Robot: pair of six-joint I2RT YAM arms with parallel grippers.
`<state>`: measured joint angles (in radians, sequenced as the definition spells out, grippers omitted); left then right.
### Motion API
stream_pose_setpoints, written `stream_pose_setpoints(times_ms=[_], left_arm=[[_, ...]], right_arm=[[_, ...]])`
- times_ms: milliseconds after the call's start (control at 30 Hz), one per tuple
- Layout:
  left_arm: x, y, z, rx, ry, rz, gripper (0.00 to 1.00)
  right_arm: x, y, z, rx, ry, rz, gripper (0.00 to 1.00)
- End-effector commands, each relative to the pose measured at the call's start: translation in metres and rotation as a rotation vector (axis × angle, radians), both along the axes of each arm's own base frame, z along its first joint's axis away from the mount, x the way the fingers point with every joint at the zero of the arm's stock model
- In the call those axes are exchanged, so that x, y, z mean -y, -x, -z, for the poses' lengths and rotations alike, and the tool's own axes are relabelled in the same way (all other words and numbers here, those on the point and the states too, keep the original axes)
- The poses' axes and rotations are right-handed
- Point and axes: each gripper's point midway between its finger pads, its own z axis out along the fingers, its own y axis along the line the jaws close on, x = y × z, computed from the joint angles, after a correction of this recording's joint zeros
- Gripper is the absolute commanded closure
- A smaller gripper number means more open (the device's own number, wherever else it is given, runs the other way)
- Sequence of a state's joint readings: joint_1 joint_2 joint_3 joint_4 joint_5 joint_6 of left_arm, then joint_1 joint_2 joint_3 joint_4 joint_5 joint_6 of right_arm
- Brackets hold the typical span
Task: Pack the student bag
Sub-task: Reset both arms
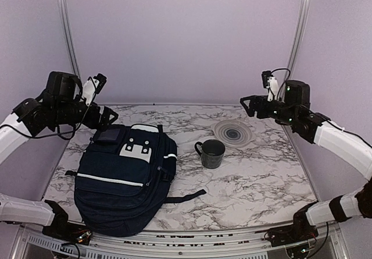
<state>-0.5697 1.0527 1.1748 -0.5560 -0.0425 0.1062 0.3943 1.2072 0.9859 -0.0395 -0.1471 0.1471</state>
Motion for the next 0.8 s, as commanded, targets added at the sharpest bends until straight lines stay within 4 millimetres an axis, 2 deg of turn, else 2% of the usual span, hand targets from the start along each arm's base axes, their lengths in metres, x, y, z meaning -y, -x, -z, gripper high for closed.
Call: stream_pose_setpoints(times_ms=[0, 100, 200, 300, 400, 667, 767], left_arm=[[-0.077, -0.037, 0.031, -0.144, 0.123, -0.387, 0.01], [-0.115, -0.046, 0.046, -0.172, 0.239, -0.547, 0.01], [-0.137, -0.046, 0.062, -0.175, 0.302, -0.633, 0.01], [-0.147, -0.046, 0.078, -0.189, 0.309, -0.685, 0.01], [-0.156, -0.049, 0.082, -0.203, 0.306, -0.73, 0.01], [-0.169, -0.044, 0.078, -0.17, 0.335, -0.765, 0.01], [-0.169, -0.043, 0.078, -0.164, 0.335, -0.764, 0.01]], right_arm=[[0.08, -0.002, 0.043, -0.187, -0.008, 0.282, 0.14], [0.114, 0.006, 0.06, -0.224, -0.019, 0.372, 0.13], [0.13, 0.013, 0.074, -0.244, -0.047, 0.409, 0.1], [0.126, 0.015, 0.081, -0.253, -0.056, 0.369, 0.1], [0.12, 0.013, 0.084, -0.259, -0.104, 0.35, 0.09], [0.147, 0.005, 0.111, -0.33, -0.146, 0.553, 0.07], [0.148, 0.007, 0.112, -0.318, -0.159, 0.562, 0.07]])
